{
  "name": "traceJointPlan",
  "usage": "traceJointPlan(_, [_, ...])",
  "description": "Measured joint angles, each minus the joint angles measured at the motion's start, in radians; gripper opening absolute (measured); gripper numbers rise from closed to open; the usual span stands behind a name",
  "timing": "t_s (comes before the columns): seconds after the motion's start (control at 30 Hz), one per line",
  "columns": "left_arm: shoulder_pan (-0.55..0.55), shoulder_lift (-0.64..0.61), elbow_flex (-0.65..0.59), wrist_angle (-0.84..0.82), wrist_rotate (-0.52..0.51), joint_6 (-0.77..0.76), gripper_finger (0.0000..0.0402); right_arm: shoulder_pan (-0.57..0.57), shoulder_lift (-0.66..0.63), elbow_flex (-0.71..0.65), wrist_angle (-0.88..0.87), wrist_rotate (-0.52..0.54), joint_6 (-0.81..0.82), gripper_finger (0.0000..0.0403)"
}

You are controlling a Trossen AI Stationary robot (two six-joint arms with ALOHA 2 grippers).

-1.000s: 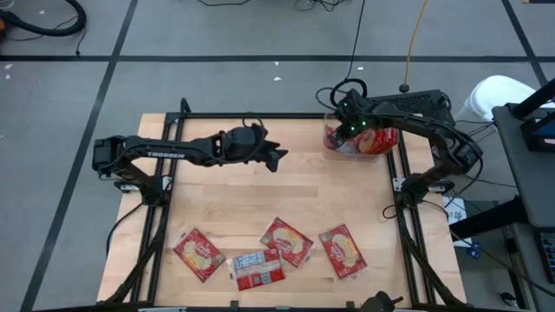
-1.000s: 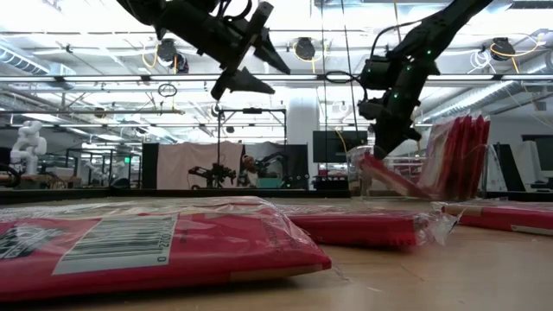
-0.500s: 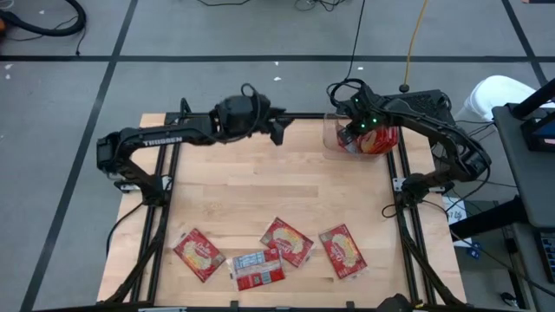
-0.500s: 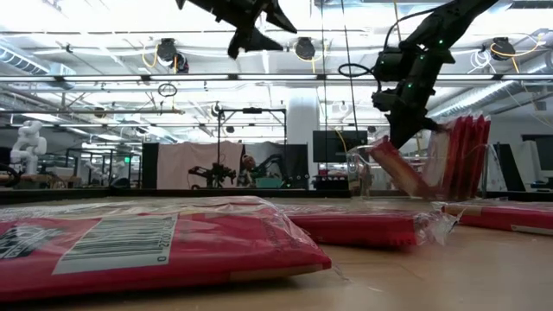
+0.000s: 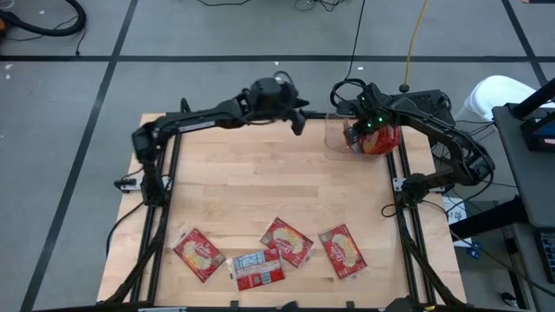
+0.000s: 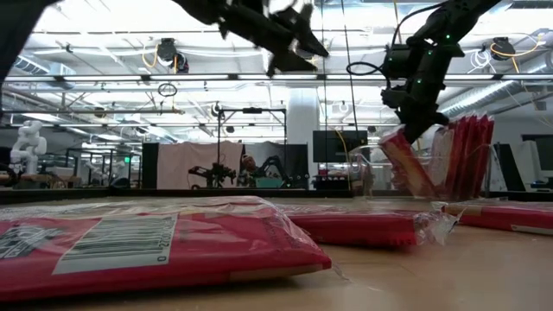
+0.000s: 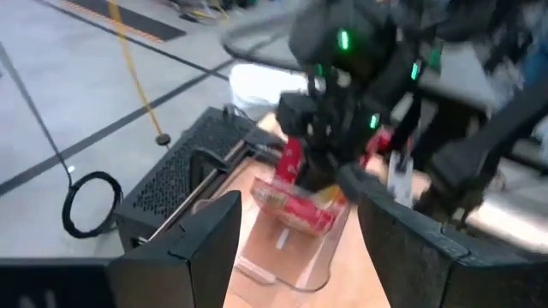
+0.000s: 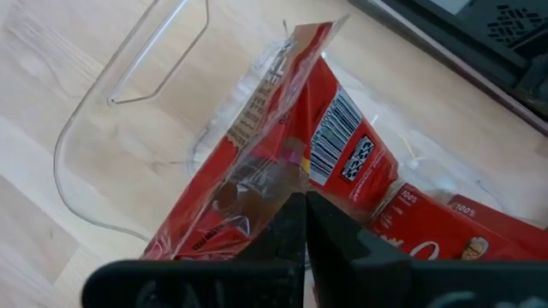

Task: Sort popcorn bags into baskets
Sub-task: Adjust the red popcorn bag in the transparent bin

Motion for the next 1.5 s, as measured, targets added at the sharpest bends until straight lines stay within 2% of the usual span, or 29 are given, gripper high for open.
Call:
traceJointPlan(0.17, [-0.015, 0.143, 0.095, 0.005, 0.080, 0.185, 0.0241, 0.000, 0.000, 0.000, -0.007, 0.005, 0.000, 0.0000])
traceJointPlan(0.27, [-0.027, 0.211, 0.134, 0.003, 0.126, 0.239, 0.0241, 0.000, 0.000, 0.000, -0.014, 0.005, 0.000, 0.0000])
traceJointPlan(0.47, [-0.038, 0.296, 0.182, 0.016, 0.153, 0.269, 0.0241, -0.003, -0.026, 0.000, -0.051, 0.036, -0.015, 0.0000])
traceJointPlan(0.7, [-0.041, 0.374, 0.185, 0.128, 0.153, 0.257, 0.0241, -0.028, -0.069, 0.000, -0.104, 0.084, -0.015, 0.0000])
traceJointPlan(0.87, [-0.041, 0.404, 0.185, 0.187, 0.152, 0.237, 0.0241, -0.045, -0.094, 0.000, -0.111, 0.113, 0.001, 0.0000])
traceJointPlan(1.13, [-0.045, 0.405, 0.184, 0.191, 0.145, 0.236, 0.0241, -0.064, -0.100, 0.000, -0.145, 0.137, 0.011, 0.0000])
traceJointPlan(1.27, [-0.050, 0.405, 0.184, 0.193, 0.143, 0.235, 0.0241, -0.064, -0.100, 0.000, -0.159, 0.184, 0.010, 0.0000])
traceJointPlan(1.5, [-0.082, 0.405, 0.184, 0.218, 0.142, 0.212, 0.0241, -0.064, -0.100, 0.000, -0.159, 0.183, 0.009, 0.0000])
